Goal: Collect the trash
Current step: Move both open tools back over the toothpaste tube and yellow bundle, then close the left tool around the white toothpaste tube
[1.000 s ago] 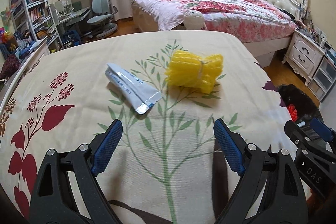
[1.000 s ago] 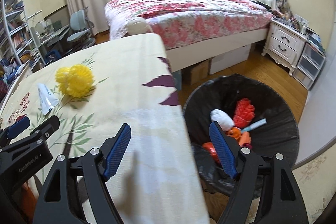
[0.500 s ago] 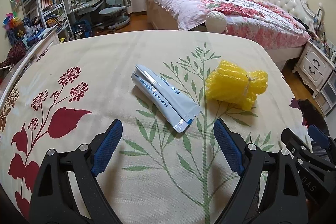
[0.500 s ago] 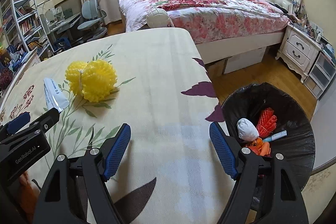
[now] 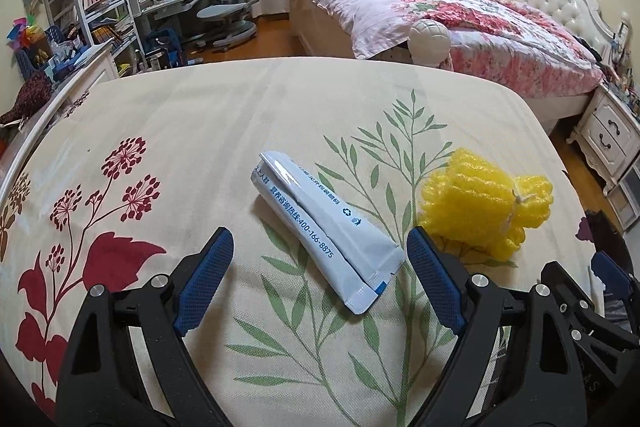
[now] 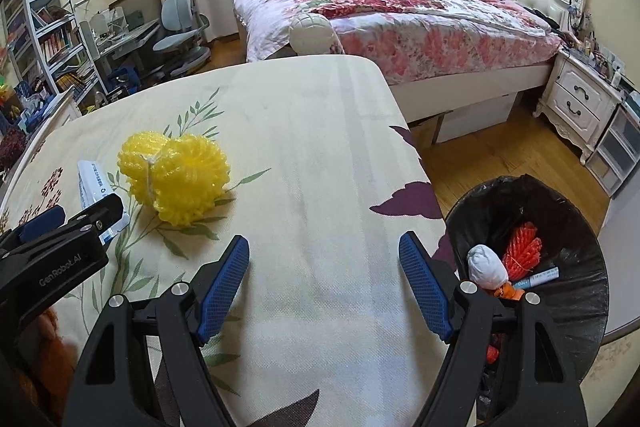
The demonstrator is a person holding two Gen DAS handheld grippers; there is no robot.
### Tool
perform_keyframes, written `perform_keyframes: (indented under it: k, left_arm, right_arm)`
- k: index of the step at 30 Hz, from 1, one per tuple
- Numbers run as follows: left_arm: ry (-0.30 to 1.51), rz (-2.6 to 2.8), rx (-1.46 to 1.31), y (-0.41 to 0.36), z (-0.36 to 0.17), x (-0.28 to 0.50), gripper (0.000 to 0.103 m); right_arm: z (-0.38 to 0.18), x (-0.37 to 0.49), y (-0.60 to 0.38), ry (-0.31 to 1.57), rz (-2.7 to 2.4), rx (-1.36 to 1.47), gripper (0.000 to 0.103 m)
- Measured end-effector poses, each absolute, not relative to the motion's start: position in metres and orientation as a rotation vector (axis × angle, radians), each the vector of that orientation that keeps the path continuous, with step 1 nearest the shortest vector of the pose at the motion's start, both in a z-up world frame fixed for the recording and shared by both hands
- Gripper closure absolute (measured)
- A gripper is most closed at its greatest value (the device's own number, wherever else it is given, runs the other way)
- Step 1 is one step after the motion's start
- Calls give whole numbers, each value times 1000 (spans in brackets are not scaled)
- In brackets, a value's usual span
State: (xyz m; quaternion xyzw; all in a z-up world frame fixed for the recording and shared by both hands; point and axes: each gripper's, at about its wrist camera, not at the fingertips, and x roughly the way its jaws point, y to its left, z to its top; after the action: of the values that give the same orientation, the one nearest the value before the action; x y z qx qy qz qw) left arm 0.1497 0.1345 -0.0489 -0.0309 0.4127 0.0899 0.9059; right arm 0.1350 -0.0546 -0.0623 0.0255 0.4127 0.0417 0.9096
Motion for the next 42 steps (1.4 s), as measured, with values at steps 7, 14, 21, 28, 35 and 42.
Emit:
perform_keyframes:
  k: [7, 14, 21, 28, 35, 42]
  left_arm:
    - [885, 189, -71, 140, -52, 163, 17]
    - [933, 185, -130, 154, -59, 158, 17]
    - [931, 188, -119, 163, -60, 141, 17]
    - [934, 187, -129, 171, -58, 140, 18]
    - [914, 149, -84, 166, -56, 142, 41]
    - [885, 83, -54, 159, -55, 137, 65]
  right_arm:
    - [-63, 139, -50, 856, 86, 43, 28]
    - [-65, 137, -51, 854, 85, 53, 28]
    - [-65, 136, -51, 852, 86, 58, 28]
    - [-64, 134, -50, 851, 80, 44, 27]
    - [-62, 132, -48, 849, 76, 34, 27]
    - [-62, 127, -39, 849, 91, 18, 27]
